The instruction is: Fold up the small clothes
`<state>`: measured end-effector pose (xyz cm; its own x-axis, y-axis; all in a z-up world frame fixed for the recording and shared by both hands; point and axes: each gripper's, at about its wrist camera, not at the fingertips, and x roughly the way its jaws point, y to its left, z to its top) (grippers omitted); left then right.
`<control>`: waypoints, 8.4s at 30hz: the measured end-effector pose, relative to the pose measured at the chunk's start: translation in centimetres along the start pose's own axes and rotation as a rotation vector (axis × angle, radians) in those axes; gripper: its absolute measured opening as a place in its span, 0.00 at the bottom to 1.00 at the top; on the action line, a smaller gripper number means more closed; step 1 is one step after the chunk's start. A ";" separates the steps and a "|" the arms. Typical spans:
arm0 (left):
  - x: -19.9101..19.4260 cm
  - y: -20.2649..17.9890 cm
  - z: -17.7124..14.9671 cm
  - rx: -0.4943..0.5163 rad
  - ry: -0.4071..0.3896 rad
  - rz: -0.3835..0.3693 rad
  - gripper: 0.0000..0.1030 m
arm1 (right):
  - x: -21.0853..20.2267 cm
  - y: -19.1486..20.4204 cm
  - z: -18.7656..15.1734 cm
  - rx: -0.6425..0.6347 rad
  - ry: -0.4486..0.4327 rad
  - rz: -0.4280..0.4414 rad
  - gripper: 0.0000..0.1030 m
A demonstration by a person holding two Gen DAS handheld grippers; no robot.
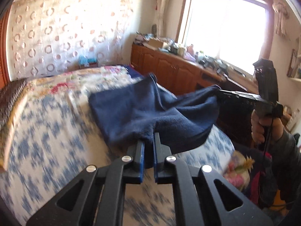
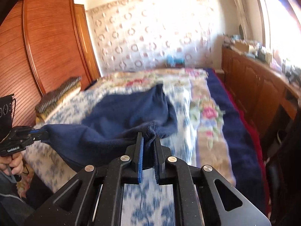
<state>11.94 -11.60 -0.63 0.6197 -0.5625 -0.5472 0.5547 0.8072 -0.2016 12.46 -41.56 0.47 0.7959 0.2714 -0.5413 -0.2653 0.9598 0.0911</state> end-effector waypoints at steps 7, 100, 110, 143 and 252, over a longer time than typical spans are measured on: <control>3.6 5.0 6.1 -0.035 -0.017 0.077 0.04 | 6.9 0.0 6.7 -0.033 -0.005 -0.028 0.06; -1.8 14.9 8.7 -0.216 -0.106 0.071 0.07 | 12.9 10.7 14.1 -0.223 -0.021 0.138 0.17; -14.4 22.7 5.1 -0.260 -0.242 0.331 0.07 | 18.8 26.1 19.4 -0.399 -0.091 0.353 0.17; -15.6 36.4 -3.2 -0.405 -0.210 0.625 0.58 | 39.7 45.3 20.3 -0.487 0.106 0.400 0.48; -16.2 7.6 1.9 -0.102 -0.253 0.515 0.61 | -2.8 18.0 6.7 -0.055 -0.191 -0.061 0.79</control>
<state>7.15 3.30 8.28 0.9157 -0.1079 -0.3870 0.0980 0.9942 -0.0452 9.09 -24.62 9.24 0.8989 0.2260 -0.3753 -0.2384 0.9711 0.0138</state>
